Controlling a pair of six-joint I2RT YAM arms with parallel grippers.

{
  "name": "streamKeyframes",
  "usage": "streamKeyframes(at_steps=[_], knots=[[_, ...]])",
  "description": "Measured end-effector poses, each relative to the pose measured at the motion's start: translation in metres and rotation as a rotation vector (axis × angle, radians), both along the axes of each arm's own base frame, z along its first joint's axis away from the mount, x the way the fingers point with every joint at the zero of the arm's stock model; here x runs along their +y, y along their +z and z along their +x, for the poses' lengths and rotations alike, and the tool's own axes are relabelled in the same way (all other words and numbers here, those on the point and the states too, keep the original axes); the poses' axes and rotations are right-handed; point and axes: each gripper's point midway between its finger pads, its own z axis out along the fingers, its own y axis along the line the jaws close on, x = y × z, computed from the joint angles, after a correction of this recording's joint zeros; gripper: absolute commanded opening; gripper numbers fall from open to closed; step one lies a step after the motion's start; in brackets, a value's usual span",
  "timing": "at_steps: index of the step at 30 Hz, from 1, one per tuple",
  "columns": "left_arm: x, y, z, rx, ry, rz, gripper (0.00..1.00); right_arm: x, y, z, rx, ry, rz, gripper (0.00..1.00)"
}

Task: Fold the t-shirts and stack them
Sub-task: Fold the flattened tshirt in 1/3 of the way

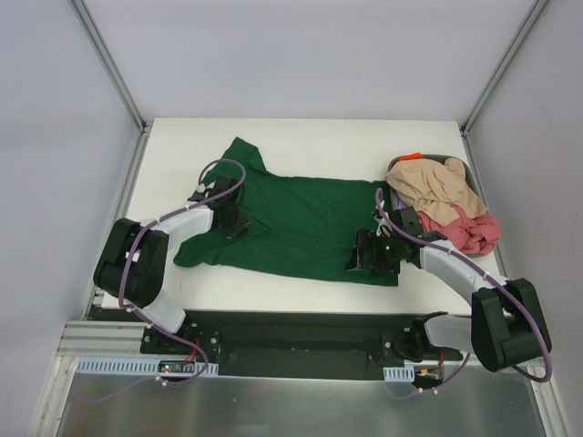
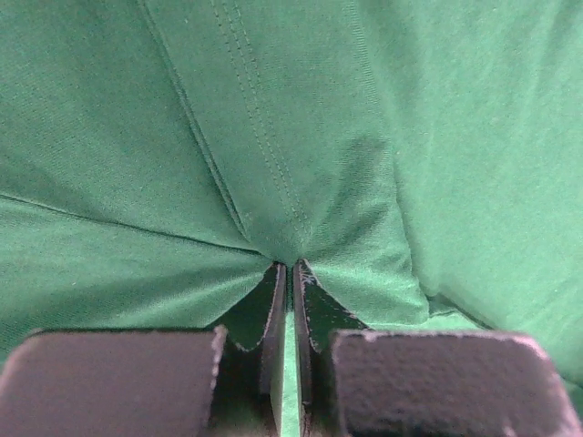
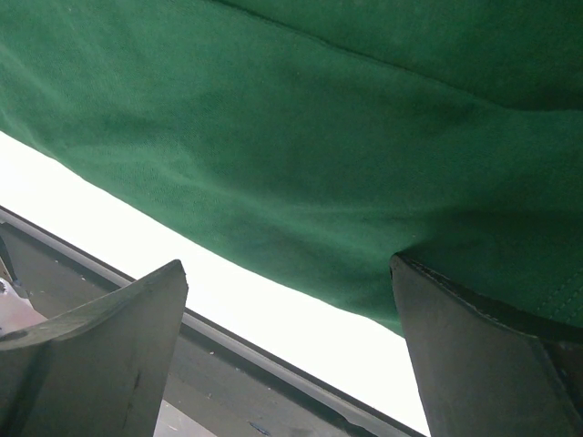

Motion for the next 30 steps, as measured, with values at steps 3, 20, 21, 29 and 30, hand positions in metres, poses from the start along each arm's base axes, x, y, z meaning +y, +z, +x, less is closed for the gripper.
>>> streamKeyframes(at_steps=[3,20,21,29,30], knots=[[-0.001,0.004,0.003,-0.007,-0.001,-0.002,0.0,0.0,0.0,0.0,0.0,0.0,0.0,0.96],[-0.031,0.029,0.053,-0.078,-0.149,0.005,0.0,0.0,0.0,0.0,0.005,0.0,-0.003,0.96],[-0.038,0.03,0.058,-0.082,-0.176,0.002,0.0,0.0,0.0,0.001,0.005,0.0,-0.003,0.96],[-0.052,0.021,0.078,-0.065,-0.319,0.037,0.01,-0.001,0.0,0.001,0.005,-0.002,-0.006,0.96],[-0.052,0.02,0.078,-0.058,-0.334,0.044,0.01,-0.001,0.0,0.001,0.005,-0.002,-0.007,0.96]])
